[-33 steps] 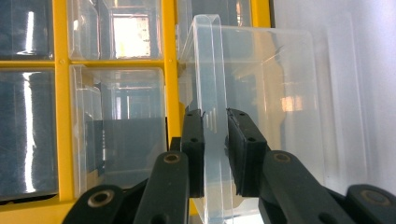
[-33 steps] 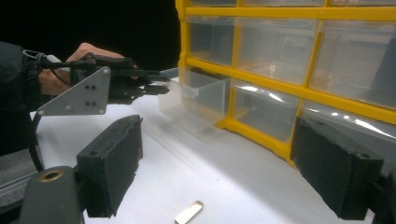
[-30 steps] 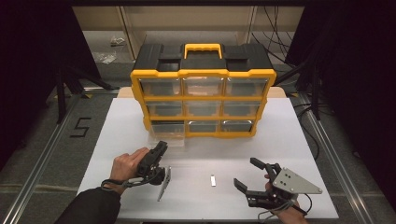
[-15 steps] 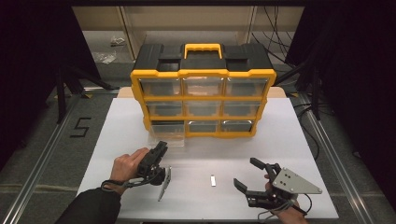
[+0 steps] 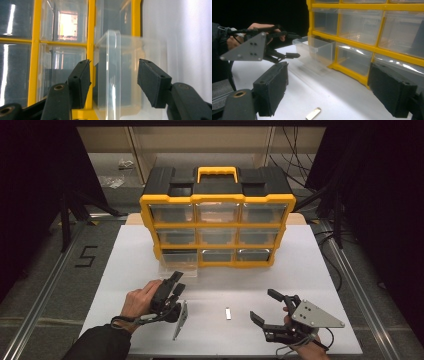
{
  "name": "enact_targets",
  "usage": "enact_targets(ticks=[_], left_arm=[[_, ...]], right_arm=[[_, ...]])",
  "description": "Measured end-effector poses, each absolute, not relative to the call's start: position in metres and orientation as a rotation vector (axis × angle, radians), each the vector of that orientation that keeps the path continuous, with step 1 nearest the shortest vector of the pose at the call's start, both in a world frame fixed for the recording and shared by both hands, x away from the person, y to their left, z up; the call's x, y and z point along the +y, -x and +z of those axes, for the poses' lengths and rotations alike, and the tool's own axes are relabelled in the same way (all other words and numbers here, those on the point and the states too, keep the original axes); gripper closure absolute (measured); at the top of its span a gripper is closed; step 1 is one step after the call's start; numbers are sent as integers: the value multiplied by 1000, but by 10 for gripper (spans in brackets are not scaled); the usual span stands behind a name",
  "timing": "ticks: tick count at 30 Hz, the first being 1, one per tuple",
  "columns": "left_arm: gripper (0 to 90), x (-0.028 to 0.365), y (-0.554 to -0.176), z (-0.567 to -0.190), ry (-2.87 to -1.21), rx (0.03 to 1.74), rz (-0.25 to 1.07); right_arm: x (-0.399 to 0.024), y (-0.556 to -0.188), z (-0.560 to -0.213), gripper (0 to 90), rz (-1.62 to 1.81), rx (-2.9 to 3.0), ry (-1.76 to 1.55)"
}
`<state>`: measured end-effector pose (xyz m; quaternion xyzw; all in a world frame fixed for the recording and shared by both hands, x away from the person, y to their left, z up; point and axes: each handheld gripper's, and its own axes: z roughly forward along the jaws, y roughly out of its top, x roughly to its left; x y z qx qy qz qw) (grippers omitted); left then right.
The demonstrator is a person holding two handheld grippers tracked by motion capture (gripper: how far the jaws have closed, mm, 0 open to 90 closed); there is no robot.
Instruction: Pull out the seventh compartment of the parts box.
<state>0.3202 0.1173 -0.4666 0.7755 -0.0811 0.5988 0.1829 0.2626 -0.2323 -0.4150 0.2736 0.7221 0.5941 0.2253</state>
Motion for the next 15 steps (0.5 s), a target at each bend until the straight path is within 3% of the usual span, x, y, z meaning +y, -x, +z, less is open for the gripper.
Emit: enact_targets(ticks=[15], left_arm=[[321,106,-318,-446,-2130,144,1313]], right_arm=[[-233,-263,-414,179,1643,1984,-754]])
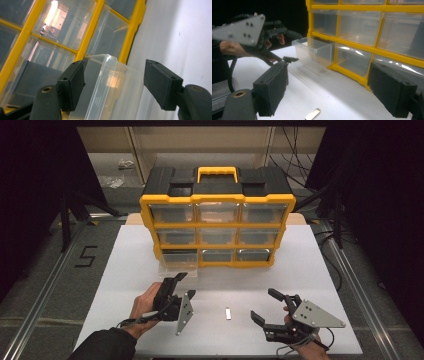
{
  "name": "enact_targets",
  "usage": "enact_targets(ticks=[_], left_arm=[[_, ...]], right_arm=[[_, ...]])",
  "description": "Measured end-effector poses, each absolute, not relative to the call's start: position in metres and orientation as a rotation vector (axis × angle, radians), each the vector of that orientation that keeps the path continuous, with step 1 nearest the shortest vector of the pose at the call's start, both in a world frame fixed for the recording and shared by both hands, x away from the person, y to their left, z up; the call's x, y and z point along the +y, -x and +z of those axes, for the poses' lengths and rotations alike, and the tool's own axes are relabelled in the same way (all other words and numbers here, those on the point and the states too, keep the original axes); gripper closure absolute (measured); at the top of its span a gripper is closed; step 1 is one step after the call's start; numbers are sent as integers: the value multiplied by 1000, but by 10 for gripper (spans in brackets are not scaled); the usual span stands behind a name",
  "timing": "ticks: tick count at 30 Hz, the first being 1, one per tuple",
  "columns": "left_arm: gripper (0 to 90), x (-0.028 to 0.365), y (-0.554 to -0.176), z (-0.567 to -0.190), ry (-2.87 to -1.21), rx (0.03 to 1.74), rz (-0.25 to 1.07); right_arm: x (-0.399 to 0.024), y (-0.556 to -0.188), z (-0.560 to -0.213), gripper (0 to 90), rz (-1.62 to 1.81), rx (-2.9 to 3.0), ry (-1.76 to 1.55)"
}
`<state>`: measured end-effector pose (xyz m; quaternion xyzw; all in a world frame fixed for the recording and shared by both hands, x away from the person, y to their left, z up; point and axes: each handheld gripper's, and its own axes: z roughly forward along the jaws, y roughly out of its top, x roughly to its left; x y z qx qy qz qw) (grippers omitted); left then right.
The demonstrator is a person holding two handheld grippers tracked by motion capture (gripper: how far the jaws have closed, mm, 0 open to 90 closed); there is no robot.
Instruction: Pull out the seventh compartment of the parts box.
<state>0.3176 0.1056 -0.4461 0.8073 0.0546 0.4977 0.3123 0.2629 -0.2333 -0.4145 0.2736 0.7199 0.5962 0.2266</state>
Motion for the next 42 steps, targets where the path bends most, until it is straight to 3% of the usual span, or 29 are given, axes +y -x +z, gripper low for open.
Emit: enact_targets(ticks=[5,20,42], left_arm=[[288,103,-319,-439,-2094,281,1184],[247,91,-318,-433,-2058,438,1027],[203,72,-314,-430,-2039,493,893]], right_arm=[[-234,-263,-414,179,1644,1981,-756],[-234,-263,-414,178,1644,1982,-749],[-235,-263,-414,178,1650,1976,-749]])
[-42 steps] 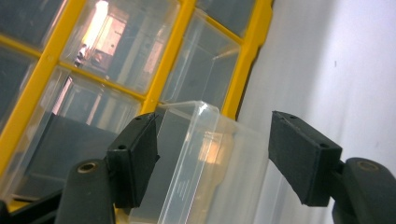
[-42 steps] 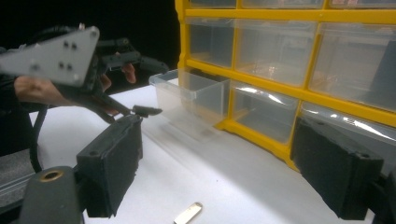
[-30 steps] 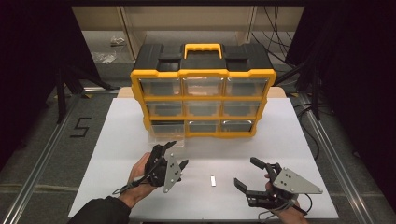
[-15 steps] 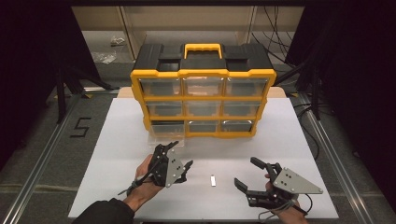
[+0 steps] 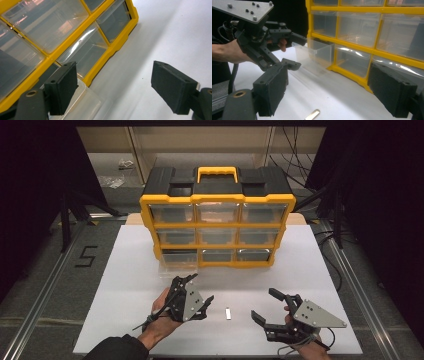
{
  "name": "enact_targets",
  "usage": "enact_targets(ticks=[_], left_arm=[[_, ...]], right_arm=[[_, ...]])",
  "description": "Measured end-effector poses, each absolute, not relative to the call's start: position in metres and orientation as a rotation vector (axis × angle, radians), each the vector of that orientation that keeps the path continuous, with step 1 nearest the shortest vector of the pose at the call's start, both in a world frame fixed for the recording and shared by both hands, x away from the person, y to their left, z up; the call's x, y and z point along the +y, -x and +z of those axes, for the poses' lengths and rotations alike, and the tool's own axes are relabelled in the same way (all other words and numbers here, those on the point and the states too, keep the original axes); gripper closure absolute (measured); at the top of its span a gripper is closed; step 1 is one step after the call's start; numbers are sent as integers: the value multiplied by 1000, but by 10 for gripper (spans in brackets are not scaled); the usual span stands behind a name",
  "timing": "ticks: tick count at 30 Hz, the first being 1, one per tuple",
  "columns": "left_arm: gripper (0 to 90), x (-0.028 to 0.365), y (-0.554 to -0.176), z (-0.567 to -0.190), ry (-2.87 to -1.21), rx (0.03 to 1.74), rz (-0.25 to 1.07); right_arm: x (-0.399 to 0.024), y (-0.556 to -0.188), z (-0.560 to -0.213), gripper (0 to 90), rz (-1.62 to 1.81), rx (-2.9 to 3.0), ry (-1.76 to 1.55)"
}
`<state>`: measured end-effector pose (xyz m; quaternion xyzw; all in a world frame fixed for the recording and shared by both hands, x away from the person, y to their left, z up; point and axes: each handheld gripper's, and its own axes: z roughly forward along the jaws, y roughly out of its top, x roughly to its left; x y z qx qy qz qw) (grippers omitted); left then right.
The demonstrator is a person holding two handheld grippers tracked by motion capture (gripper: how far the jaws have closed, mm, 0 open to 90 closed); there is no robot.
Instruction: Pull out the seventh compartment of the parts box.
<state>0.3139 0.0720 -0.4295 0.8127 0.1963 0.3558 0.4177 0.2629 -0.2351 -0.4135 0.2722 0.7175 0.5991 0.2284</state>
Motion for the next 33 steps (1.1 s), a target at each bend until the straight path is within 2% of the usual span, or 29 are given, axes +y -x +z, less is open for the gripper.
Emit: enact_targets(ticks=[7,12,33], left_arm=[[201,69,-317,-428,-2030,558,807],[201,69,-317,-427,-2022,566,793],[192,51,-323,-432,-2114,661,637]], right_arm=[[-236,-263,-413,178,1652,1973,-753],[-236,-263,-413,178,1652,1972,-754],[-235,-263,-413,178,1652,1971,-757]])
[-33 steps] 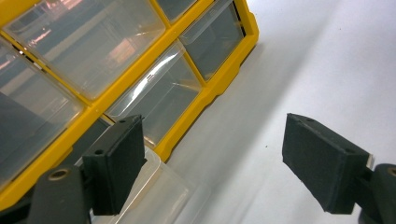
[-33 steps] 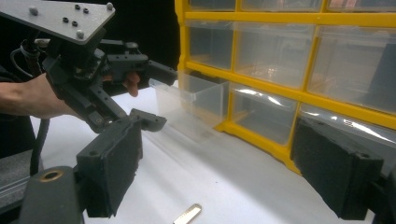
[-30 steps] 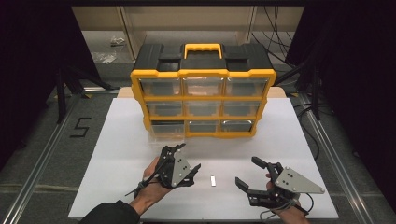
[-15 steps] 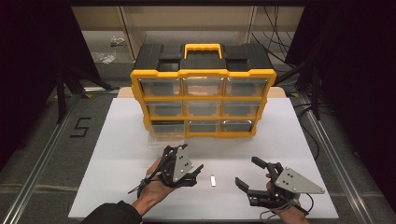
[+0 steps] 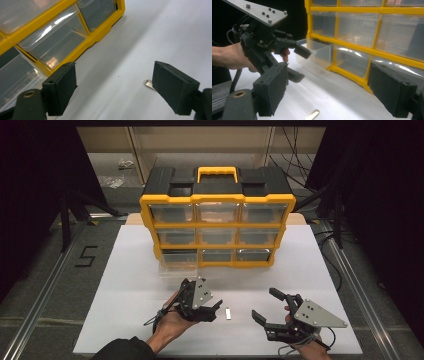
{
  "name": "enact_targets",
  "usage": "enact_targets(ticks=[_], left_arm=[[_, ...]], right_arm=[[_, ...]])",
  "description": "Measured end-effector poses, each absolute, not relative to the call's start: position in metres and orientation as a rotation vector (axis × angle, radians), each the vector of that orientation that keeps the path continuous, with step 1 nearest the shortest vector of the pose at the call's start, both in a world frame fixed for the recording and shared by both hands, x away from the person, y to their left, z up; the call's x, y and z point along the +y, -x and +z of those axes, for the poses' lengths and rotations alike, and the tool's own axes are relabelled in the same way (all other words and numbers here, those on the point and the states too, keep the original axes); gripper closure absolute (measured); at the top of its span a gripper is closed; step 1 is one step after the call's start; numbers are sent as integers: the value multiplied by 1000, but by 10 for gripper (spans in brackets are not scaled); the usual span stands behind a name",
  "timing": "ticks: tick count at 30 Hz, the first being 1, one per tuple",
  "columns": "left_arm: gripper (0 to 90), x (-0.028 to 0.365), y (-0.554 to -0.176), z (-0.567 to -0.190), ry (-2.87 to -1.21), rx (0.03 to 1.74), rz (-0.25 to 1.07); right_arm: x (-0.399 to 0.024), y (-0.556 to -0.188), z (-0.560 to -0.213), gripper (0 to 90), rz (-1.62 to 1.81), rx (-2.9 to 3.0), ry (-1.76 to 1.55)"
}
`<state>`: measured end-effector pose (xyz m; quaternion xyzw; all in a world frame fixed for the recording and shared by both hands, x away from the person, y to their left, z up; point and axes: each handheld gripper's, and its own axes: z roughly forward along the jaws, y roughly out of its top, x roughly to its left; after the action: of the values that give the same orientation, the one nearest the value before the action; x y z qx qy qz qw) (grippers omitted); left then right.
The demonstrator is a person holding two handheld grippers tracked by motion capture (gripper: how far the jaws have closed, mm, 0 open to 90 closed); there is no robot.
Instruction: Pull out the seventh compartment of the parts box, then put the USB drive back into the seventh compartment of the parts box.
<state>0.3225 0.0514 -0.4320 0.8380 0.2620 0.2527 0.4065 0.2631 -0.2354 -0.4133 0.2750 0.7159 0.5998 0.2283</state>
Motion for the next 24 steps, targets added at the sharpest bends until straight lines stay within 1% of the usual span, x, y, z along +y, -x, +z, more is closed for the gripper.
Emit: enact_targets(ticks=[6,20,24], left_arm=[[193,47,-325,-435,-2126,709,590],[191,32,-329,-441,-2164,729,494],[189,27,-331,-447,-2196,720,492]], right_arm=[[-236,-263,-414,178,1649,1973,-755],[-236,-263,-414,178,1655,1971,-751],[-236,-263,-414,178,1655,1973,-753]])
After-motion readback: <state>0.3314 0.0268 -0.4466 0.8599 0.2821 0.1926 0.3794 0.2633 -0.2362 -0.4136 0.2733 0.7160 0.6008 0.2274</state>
